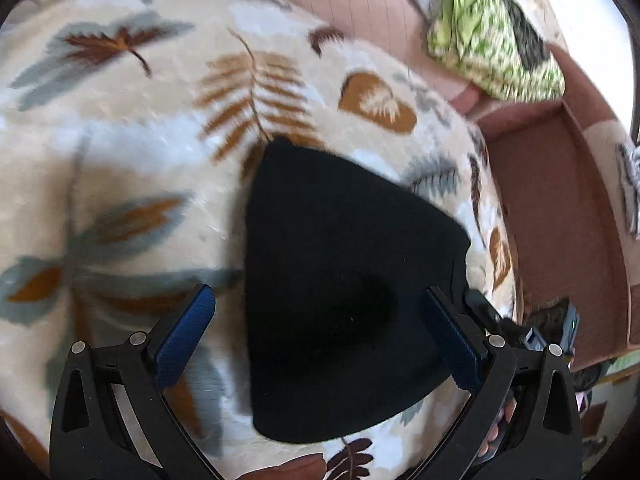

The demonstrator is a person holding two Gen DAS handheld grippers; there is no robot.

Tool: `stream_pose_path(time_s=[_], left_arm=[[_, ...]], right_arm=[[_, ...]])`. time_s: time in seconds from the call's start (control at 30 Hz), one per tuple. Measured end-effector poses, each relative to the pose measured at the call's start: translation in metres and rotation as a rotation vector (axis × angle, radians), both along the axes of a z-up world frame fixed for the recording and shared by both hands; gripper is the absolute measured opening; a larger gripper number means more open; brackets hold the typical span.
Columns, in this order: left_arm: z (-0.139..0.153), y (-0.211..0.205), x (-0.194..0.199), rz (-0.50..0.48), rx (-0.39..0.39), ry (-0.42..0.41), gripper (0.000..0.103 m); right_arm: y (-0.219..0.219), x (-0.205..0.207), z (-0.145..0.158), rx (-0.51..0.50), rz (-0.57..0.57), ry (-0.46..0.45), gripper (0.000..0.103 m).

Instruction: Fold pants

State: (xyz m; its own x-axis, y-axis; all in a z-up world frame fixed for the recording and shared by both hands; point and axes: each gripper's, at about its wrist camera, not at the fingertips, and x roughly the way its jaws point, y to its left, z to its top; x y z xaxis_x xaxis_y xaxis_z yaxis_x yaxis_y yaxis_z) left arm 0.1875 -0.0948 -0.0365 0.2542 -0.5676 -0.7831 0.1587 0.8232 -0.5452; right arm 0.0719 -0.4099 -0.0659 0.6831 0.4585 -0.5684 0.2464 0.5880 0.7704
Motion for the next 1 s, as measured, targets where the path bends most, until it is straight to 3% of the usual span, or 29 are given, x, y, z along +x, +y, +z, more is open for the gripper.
stream_pose_path(time_s=[0.17,0.33,0.4,0.43,0.47,0.57,0.63,0.73,0.83,0.93,1.0], left_arm=[[-0.009,-0.009,0.0,-0.004,0.03,0.011,0.102],[-0.015,0.01,-0.002,0.087,-0.107,-0.002,0.102],[-0.013,0.006,-0.003,0.058,-0.094,-0.012,0.102],[-0.01,0.002,-0.004,0.031,-0.06,-0.024,0.095],[-0.008,0.001,-0.008,0.017,-0.048,-0.032,0.06],[-0.001,0.001,-0.018,-0.005,-0.036,-0.059,0.04],[0.006,0.004,-0.026,-0.014,-0.057,-0.084,0.037],[0.01,0.009,-0.042,-0.037,-0.082,-0.081,0.037],[0.01,0.007,-0.052,-0.045,-0.052,-0.085,0.037],[0.002,0.005,-0.046,-0.011,-0.007,-0.054,0.052],[0.0,0.009,-0.045,0.014,-0.008,-0.039,0.059]], right_arm=[[0.011,0.017,0.0,0.021,0.146,-0.027,0.056],[0.014,0.015,-0.002,-0.003,0.241,-0.006,0.05],[0.015,0.014,-0.002,-0.009,0.234,-0.01,0.05],[0.015,0.013,-0.001,-0.02,0.233,-0.013,0.048],[0.016,0.011,0.001,-0.033,0.227,-0.019,0.047],[0.015,0.007,0.004,-0.026,0.211,-0.036,0.04],[0.011,0.002,0.004,0.009,0.209,-0.029,0.037],[0.009,-0.013,0.005,0.036,0.23,-0.012,0.037],[0.009,-0.027,-0.002,0.071,0.267,0.013,0.037],[0.002,-0.027,-0.013,0.144,0.236,0.038,0.038],[-0.002,-0.031,-0.006,0.135,0.197,0.055,0.039]])
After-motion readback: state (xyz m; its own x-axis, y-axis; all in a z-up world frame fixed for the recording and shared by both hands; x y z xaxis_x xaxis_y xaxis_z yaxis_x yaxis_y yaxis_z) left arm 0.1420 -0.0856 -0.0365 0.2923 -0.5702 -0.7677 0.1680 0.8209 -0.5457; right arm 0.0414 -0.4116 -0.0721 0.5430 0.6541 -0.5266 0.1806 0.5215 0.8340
